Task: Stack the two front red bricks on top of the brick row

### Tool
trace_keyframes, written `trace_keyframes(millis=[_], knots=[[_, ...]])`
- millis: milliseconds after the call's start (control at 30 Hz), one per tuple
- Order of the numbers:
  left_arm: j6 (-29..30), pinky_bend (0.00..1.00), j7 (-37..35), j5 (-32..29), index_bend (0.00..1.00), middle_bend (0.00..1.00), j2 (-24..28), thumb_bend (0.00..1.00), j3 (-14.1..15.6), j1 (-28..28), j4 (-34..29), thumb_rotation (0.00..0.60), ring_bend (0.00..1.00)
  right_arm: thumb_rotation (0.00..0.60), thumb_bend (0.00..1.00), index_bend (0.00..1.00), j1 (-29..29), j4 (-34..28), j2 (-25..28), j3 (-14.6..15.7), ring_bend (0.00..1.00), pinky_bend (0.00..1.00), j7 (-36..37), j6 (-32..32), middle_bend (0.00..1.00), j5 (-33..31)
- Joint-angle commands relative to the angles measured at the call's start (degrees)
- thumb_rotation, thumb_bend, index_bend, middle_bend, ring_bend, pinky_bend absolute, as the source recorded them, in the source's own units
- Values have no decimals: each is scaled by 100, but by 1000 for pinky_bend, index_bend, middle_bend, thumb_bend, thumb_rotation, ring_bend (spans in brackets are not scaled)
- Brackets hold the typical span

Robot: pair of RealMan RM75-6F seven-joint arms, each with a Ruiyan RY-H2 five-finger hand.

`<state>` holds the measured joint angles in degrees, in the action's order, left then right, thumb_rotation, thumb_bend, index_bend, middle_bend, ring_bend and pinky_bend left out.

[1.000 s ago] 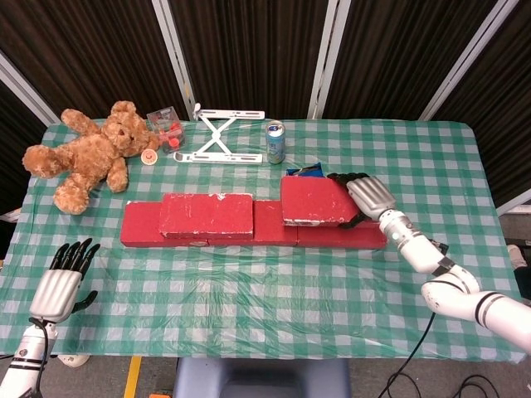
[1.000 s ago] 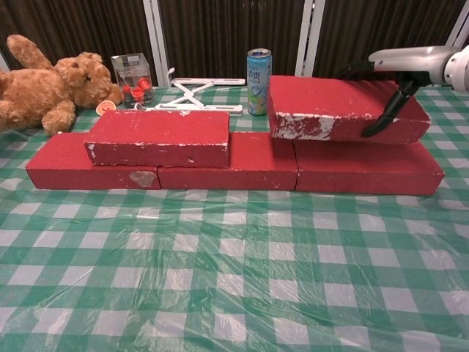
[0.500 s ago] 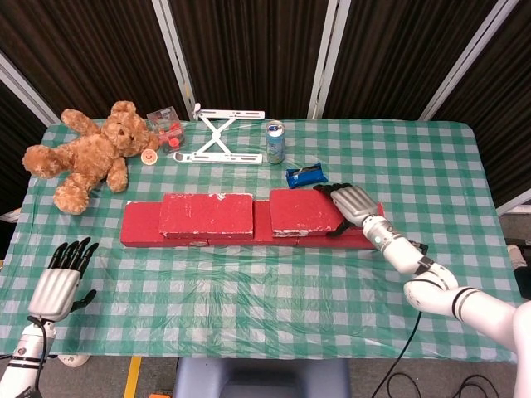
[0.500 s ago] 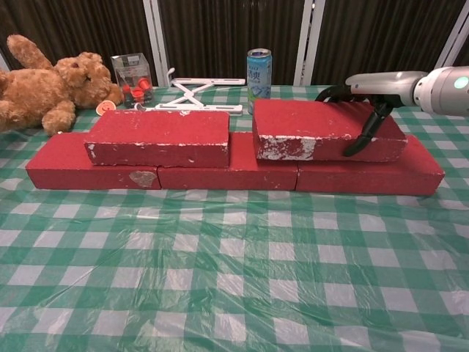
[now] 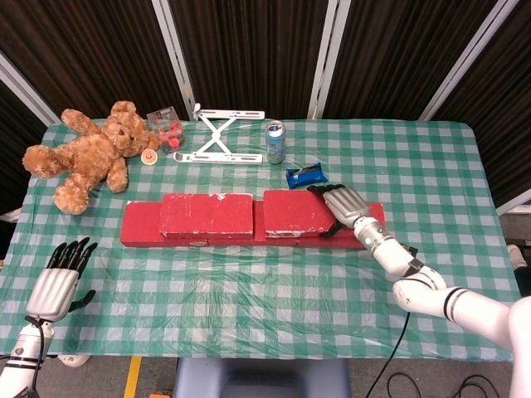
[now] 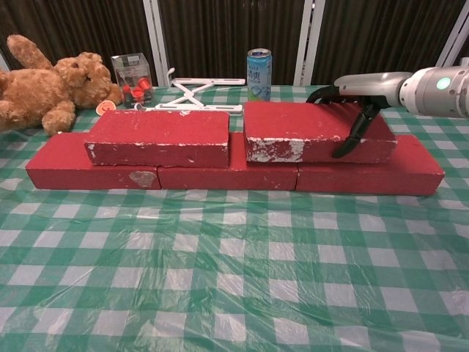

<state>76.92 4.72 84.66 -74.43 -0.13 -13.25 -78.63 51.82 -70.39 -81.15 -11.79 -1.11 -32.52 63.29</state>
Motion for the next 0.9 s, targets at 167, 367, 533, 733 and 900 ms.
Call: trace_keyframes(millis=[167,367,533,733,900], knots=[[-2,58,-44,25,0,0,25,266,-5,7,-7,600,0,600,145,520,170,-182,-98,64,298,308,-591,-110,420,-617],[15,58,-96,55,0,0,47,265,-9,20,-2,600,0,600,145,495,257,-272,-174,119,282,299,-913,-242,420,-980],[-8,58,-128,56,0,0,61,265,-15,19,-3,600,0,600,143,408,307,-326,-233,167,234,274,-1128,-366,378,-1213],[-11,58,-170,87,0,0,82,265,-12,19,-7,600,0,600,143,215,381,-405,-238,228,122,205,-1407,-455,245,-1619],[-13,59,-211,98,0,0,95,267,-14,22,-11,600,0,600,143,120,434,-494,-223,291,62,180,-1607,-536,153,-1849]])
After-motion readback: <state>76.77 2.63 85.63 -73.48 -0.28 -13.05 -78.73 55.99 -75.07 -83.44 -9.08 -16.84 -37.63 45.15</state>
